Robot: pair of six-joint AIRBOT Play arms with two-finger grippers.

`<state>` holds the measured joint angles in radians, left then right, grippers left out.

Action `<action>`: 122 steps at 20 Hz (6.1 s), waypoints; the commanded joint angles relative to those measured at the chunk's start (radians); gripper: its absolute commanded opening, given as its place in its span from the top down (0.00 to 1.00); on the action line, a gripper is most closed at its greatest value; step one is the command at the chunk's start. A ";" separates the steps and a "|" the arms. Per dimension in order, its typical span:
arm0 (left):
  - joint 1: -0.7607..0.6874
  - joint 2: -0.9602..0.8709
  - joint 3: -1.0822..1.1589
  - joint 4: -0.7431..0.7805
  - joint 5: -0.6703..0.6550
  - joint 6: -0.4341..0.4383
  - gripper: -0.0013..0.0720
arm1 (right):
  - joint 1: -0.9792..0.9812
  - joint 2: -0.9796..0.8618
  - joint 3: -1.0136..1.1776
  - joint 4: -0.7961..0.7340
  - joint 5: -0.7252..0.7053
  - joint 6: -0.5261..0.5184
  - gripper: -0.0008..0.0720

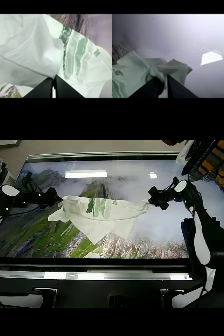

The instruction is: Fold the clothes and pants, and hang the long-sleeved shirts on hangers.

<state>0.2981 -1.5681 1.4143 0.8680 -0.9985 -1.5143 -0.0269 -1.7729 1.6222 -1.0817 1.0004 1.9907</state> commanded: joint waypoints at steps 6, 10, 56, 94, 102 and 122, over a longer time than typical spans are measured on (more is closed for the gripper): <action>0.002 -0.023 0.001 0.008 -0.055 0.015 0.96 | -0.263 0.121 -0.016 0.125 0.537 -0.375 0.47; 0.002 -0.023 0.001 0.008 -0.065 0.014 0.96 | -0.240 0.223 -0.225 0.175 0.450 -0.384 0.47; 0.266 0.685 0.302 0.091 -0.113 -0.150 0.96 | -0.019 0.970 -0.099 0.326 0.078 -0.274 0.95; 0.042 -0.106 0.182 0.267 -0.348 0.074 0.39 | -0.143 0.109 -0.087 0.150 0.248 -0.423 0.49; 0.219 0.302 -0.283 0.266 -0.323 0.037 0.39 | -0.359 0.420 -0.495 0.071 0.523 -0.650 0.36; 0.220 0.418 -0.537 0.275 -0.262 0.048 0.39 | -0.287 0.528 -1.141 0.202 0.203 -0.819 0.43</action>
<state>0.5163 -1.1515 0.8776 1.1416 -1.2564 -1.4658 -0.3546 -1.2430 0.4957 -0.8879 1.2549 1.1755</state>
